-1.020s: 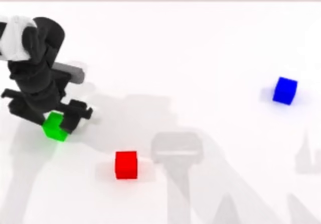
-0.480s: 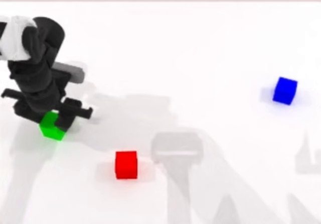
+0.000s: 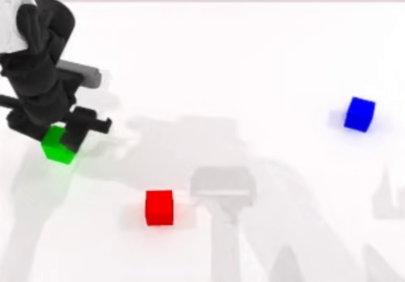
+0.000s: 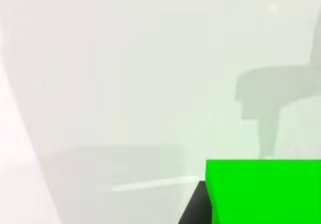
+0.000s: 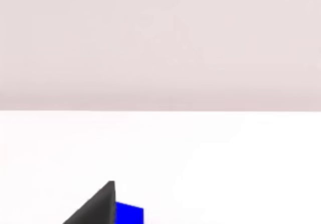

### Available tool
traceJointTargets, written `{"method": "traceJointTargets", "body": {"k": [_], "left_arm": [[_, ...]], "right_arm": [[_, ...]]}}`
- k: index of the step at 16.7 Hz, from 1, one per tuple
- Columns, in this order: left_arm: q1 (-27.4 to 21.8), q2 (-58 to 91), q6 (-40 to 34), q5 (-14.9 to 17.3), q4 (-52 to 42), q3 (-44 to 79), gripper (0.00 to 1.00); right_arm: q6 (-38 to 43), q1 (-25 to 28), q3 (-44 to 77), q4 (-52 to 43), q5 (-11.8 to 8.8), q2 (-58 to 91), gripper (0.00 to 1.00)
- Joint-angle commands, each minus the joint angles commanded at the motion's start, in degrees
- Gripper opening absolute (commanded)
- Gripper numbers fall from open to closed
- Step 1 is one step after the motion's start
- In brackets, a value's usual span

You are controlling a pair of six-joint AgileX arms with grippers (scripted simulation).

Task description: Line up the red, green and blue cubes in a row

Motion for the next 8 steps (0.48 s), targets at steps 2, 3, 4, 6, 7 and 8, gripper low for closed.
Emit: {"method": "traceJointTargets", "body": {"k": [2,3,4,6,7,8], "left_arm": [[0.31,-1.66,-0.08,0.00,-3.97,2.31,0.00],[0.44,-2.32,-0.12,0.00,-5.11,3.10,0.00],[0.51,-2.71,-0.14,0.00,-5.64,3.50,0.00],[0.52,-2.74,-0.15,0.00,-5.69,3.53,0.00],[0.20,-2.53,-0.05,-0.03,-5.55,3.40,0.00],[0.11,-2.49,-0.17,-0.03,-5.59,3.46,0.00]], "right_arm": [[0.00,0.00,0.00,0.00,0.00,0.00,1.00],[0.00,0.00,0.00,0.00,0.00,0.00,1.00],[0.00,0.00,0.00,0.00,0.00,0.00,1.00],[0.00,0.00,0.00,0.00,0.00,0.00,1.00],[0.00,0.00,0.00,0.00,0.00,0.00,1.00],[0.00,0.00,0.00,0.00,0.00,0.00,1.00]]}}
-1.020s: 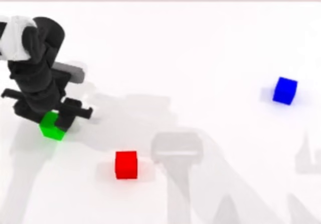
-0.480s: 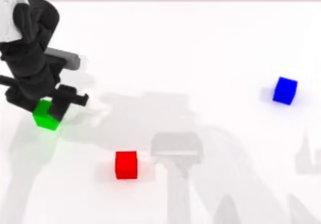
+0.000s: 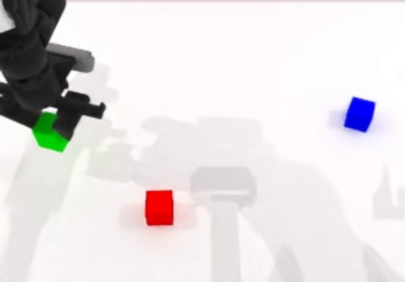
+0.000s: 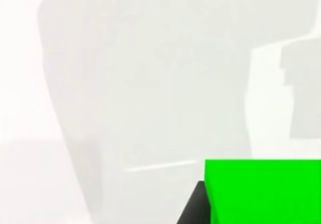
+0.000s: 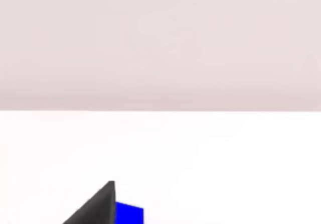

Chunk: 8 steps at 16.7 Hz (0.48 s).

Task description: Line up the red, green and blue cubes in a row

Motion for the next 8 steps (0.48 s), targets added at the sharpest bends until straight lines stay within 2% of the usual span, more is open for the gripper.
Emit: {"method": "traceJointTargets", "body": {"k": [4,8], "left_arm": [[-4.70,1.67,-6.32,-0.27,-1.45,2.60,0.00],[-14.58,4.29,-20.59,-0.79,-4.13,6.90,0.00]], "right_arm": [[0.00,0.00,0.00,0.00,0.00,0.00,1.00],[0.00,0.00,0.00,0.00,0.00,0.00,1.00]]}}
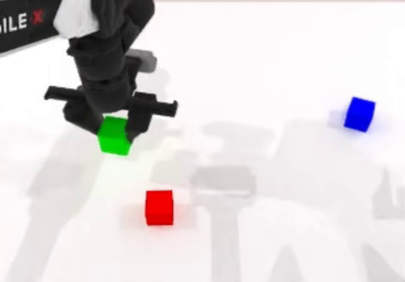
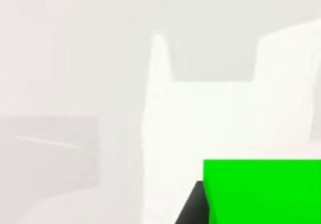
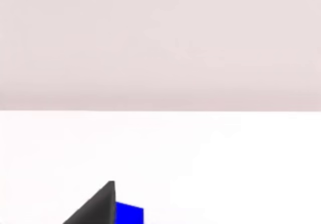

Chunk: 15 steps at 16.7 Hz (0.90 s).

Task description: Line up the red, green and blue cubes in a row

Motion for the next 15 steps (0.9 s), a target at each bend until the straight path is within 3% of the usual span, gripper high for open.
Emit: {"method": "traceJointTargets", "body": {"k": [5,8,11,15], "left_arm": [[-14.10,2.76,-22.40,-0.64,-3.35,5.41,0.00],[-20.74,3.30,-31.89,-1.03,-4.45,7.75,0.00],[-23.99,3.22,-35.89,-1.30,-4.76,8.82,0.00],[-23.90,3.11,-35.90,-1.25,-4.69,8.69,0.00]], "right_arm": [[0.00,0.00,0.00,0.00,0.00,0.00,1.00],[0.00,0.00,0.00,0.00,0.00,0.00,1.00],[0.00,0.00,0.00,0.00,0.00,0.00,1.00],[0.00,0.00,0.00,0.00,0.00,0.00,1.00]]}}
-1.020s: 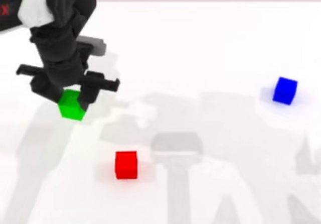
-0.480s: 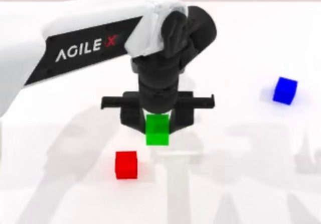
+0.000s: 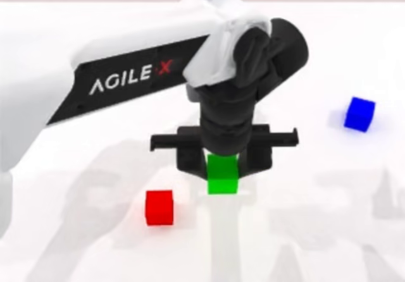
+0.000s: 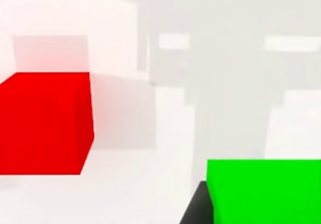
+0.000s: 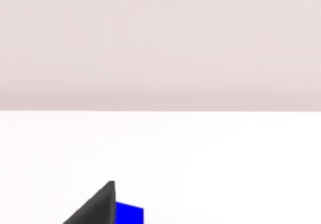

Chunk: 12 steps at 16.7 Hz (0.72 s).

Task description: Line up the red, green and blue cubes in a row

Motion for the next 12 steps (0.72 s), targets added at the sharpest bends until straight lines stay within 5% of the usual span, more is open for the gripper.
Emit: {"method": "traceJointTargets", "body": {"k": [12], "left_arm": [[-0.11,3.82,0.02,-0.03,14.33,-10.51,0.00]], "right_arm": [[0.00,0.00,0.00,0.00,0.00,0.00,1.00]]}}
